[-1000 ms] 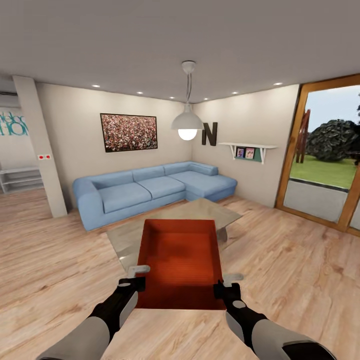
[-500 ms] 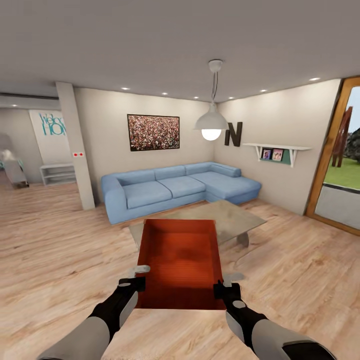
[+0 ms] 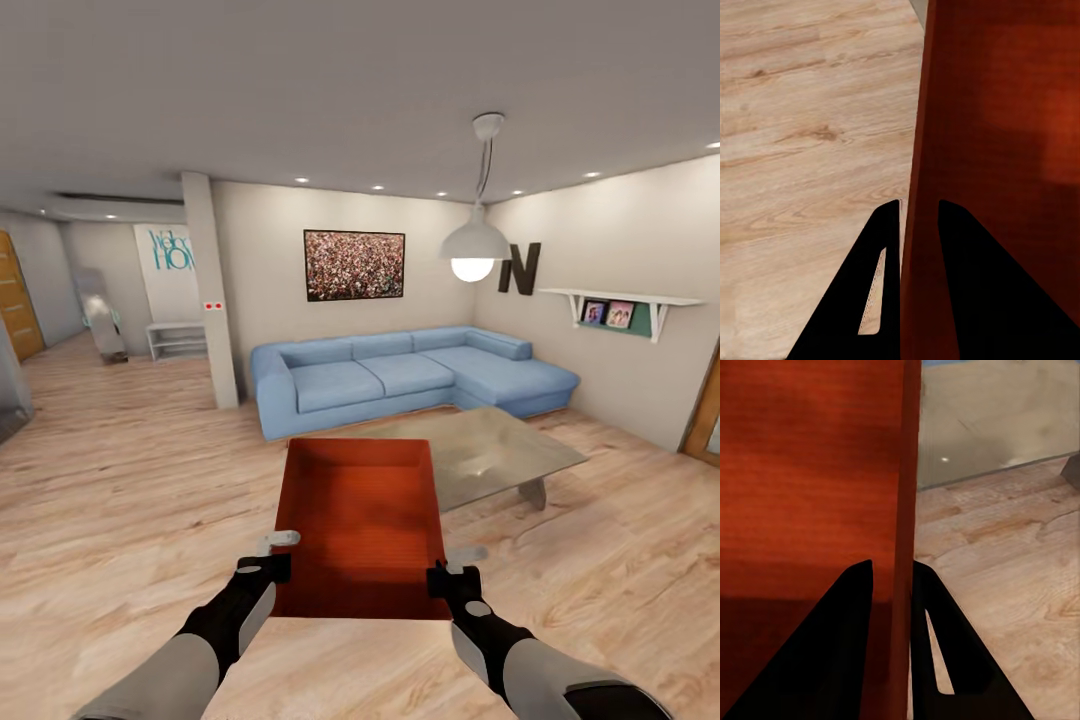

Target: Move the two storage containers from the living room to the garage. In the garage, place one container on the floor and stack the other container on top of it (either order is fine).

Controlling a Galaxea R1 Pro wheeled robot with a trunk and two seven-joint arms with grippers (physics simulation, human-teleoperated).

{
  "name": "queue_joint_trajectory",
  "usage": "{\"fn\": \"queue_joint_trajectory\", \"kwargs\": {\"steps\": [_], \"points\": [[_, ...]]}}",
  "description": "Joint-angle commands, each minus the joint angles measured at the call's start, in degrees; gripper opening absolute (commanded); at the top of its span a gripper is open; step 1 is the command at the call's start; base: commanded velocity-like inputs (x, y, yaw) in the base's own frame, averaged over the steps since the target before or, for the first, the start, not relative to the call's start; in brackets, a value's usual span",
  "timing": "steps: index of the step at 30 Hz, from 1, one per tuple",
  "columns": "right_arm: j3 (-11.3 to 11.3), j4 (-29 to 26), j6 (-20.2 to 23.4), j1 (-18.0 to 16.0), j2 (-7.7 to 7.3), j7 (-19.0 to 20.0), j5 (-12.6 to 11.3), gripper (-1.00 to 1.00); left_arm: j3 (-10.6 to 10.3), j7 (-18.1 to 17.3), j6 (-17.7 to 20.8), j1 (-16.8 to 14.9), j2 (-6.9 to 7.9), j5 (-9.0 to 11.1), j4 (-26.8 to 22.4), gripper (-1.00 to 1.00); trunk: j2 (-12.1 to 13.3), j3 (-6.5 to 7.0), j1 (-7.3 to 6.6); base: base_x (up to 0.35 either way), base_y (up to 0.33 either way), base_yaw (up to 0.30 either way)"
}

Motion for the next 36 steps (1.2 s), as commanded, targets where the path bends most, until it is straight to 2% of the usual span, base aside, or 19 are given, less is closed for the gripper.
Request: {"fn": "queue_joint_trajectory", "kwargs": {"steps": [1, 36], "points": [[-3.0, 0.0, 0.1, 0.0, 0.47, -0.1, 0.7, -1.00, 0.9, 0.9, -3.7, 0.0, 0.03, -1.3, -0.2, -1.00, -0.1, -0.03, 0.02, 0.000, 0.000, 0.300], [-3.0, 0.0, 0.1, 0.0, 0.47, -0.1, 0.7, -1.00, 0.9, 0.9, -3.7, 0.0, 0.03, -1.2, -0.3, -1.00, -0.1, -0.03, 0.02, 0.000, 0.000, 0.300]]}}
